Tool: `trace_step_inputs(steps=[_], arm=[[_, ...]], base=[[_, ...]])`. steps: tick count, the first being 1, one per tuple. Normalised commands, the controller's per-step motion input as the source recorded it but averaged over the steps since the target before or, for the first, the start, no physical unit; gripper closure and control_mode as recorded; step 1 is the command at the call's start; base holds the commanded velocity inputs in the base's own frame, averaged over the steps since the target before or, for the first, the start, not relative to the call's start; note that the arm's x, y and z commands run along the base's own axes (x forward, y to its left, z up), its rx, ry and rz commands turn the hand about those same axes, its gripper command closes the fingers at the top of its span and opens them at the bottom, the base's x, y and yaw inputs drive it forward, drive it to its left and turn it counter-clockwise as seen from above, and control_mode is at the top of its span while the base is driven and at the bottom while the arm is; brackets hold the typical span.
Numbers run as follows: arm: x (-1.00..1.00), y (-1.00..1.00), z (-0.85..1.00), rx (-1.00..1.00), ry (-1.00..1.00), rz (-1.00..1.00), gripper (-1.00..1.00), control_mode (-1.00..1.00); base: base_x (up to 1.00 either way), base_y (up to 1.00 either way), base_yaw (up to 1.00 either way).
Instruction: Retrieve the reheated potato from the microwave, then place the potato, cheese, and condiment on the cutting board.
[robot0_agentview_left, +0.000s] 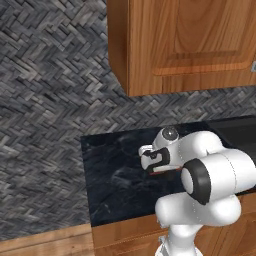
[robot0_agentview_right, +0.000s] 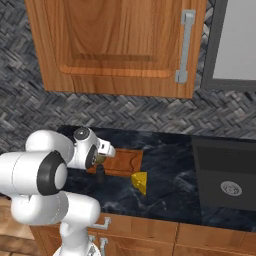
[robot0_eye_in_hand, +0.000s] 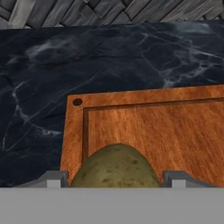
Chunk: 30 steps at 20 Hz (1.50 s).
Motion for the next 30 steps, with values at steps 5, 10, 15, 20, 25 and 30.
trace_step_inputs(steps=[5, 10, 15, 20, 25, 30], arm=[[0.09, 0.0, -0.05, 0.0, 0.01, 0.0, 1.0, -1.0], [-0.04, 0.0, -0.18, 0.0, 0.01, 0.0, 1.0, -1.0], [-0.08, 0.0, -0.24, 0.0, 0.0, 0.0, 1.0, -1.0], [-0.03, 0.0, -0.18, 0.0, 0.03, 0.0, -1.0, -1.0], [-0.04, -0.03, -0.11, 0.0, 0.02, 0.0, -1.0, -1.0], [-0.15, -0.06, -0.03, 0.0, 0.0, 0.0, -1.0, -1.0]], base=[[0.0, 0.0, 0.0], [0.0, 0.0, 0.0], [0.0, 0.0, 0.0], [0.0, 0.0, 0.0], [0.0, 0.0, 0.0], [0.0, 0.0, 0.0]])
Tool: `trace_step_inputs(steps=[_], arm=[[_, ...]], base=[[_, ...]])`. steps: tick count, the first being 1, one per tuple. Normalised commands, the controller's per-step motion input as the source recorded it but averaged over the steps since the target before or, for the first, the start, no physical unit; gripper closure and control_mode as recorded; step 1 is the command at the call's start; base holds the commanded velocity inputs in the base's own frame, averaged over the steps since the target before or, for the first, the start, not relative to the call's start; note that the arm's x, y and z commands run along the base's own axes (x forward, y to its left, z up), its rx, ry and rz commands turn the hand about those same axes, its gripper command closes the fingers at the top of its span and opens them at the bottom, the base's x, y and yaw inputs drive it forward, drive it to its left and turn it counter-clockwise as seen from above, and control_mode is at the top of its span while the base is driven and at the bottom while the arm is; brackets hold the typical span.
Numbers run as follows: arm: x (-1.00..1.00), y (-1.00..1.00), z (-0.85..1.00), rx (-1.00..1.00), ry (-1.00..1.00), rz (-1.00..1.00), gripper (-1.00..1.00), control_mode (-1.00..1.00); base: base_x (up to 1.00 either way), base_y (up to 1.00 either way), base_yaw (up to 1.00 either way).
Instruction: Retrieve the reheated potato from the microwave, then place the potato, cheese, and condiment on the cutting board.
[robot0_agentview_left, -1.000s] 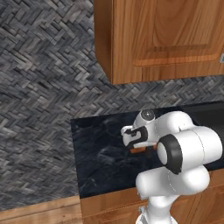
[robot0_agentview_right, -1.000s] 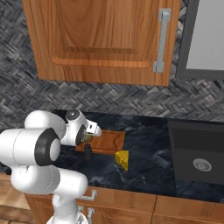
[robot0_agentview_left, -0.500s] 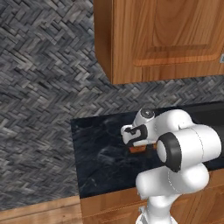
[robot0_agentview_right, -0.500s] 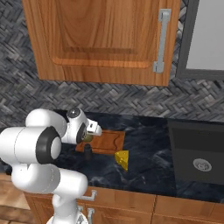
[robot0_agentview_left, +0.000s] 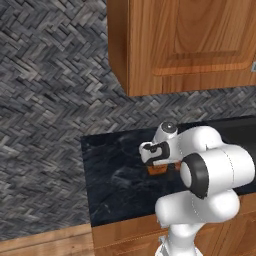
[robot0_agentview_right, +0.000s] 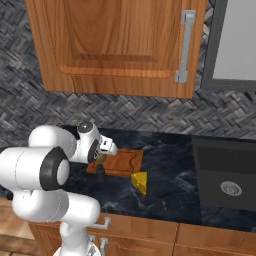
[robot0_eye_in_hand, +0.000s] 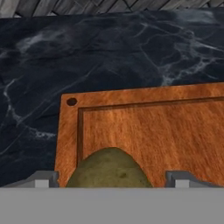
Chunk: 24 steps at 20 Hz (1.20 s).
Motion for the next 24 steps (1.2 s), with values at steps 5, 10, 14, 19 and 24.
trace_step_inputs(steps=[5, 10, 14, 19, 24], arm=[[-0.13, -0.03, 0.03, 0.01, -0.06, 0.0, -1.0, -1.0], [-0.01, -0.02, 0.22, 0.03, -0.02, 0.0, -1.0, -1.0], [0.0, -0.04, 0.32, 0.0, 0.0, 0.0, -1.0, -1.0], [-0.14, -0.11, 0.31, 0.0, 0.0, 0.0, -1.0, -1.0], [-0.36, -0.09, 0.18, 0.0, 0.0, 0.0, -1.0, -1.0]], base=[[0.0, 0.0, 0.0], [0.0, 0.0, 0.0], [0.0, 0.0, 0.0], [0.0, 0.0, 0.0], [0.0, 0.0, 0.0]])
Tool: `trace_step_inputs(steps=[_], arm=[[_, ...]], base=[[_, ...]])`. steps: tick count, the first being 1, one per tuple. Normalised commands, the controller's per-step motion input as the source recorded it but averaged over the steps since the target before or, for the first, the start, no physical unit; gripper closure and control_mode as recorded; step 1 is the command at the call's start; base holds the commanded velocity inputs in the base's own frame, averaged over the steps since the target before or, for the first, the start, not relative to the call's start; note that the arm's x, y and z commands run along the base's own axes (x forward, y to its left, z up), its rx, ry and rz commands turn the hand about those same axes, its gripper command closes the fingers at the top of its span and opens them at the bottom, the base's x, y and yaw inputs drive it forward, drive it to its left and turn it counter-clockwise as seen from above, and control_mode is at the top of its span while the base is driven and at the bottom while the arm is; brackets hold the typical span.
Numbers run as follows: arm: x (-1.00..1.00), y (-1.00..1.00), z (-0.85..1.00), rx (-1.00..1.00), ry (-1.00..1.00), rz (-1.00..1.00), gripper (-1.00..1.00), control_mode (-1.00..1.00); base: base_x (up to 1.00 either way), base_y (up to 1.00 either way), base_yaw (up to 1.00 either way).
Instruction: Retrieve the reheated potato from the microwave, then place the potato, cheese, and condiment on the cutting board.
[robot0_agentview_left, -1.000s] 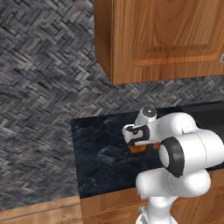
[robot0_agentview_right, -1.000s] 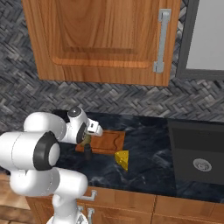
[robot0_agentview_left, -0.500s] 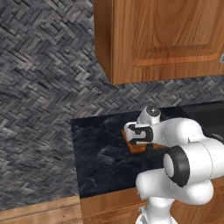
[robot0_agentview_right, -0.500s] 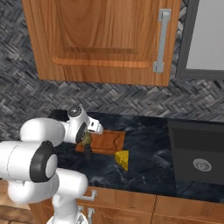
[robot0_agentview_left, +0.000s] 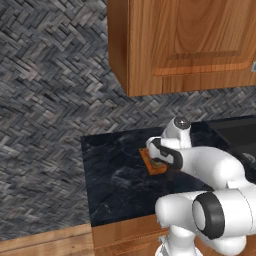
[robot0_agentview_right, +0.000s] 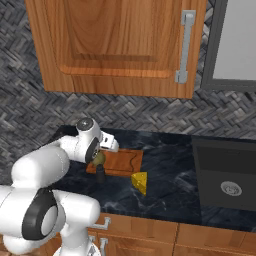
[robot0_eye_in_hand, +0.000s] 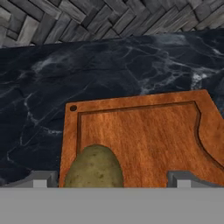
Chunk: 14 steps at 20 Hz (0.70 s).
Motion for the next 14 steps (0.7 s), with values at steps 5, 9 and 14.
trace_step_inputs(steps=[5, 9, 14], arm=[[-0.49, -0.13, 0.18, 0.08, -0.08, 0.06, -1.0, -1.0], [-0.42, -0.14, 0.2, 0.01, -0.09, 0.09, -1.0, -1.0], [-0.29, -0.07, 0.21, -0.03, 0.03, 0.01, -1.0, -1.0]], base=[[0.0, 0.0, 0.0], [0.0, 0.0, 0.0], [0.0, 0.0, 0.0]])
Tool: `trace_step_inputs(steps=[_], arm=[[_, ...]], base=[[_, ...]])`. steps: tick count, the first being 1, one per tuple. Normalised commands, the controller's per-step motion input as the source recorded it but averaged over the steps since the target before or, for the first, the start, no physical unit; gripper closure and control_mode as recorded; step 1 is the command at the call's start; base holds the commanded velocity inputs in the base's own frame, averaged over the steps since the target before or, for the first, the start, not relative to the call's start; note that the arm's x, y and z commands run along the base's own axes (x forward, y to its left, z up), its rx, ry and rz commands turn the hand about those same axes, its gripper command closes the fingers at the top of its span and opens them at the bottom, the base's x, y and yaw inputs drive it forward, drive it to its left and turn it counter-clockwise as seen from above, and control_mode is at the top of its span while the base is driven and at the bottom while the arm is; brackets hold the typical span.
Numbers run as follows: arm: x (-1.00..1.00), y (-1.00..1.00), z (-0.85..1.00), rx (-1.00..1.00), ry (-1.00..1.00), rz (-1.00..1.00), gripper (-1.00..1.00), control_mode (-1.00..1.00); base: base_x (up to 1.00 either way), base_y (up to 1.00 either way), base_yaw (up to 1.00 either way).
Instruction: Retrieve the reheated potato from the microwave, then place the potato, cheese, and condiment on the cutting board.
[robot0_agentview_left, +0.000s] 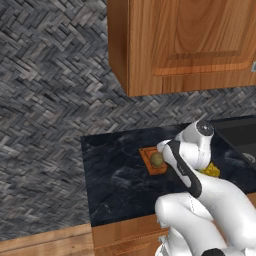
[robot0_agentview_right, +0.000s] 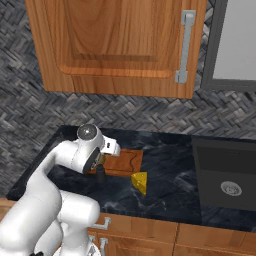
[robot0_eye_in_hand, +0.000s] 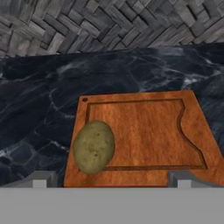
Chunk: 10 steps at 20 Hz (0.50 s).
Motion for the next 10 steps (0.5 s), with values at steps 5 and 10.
trace_step_inputs(steps=[5, 10], arm=[[-0.21, 0.0, 0.23, -0.04, 0.19, 0.0, -1.0, -1.0], [-0.28, -0.01, 0.18, 0.0, 0.18, 0.0, -1.0, -1.0]], base=[[0.0, 0.0, 0.0], [0.0, 0.0, 0.0]])
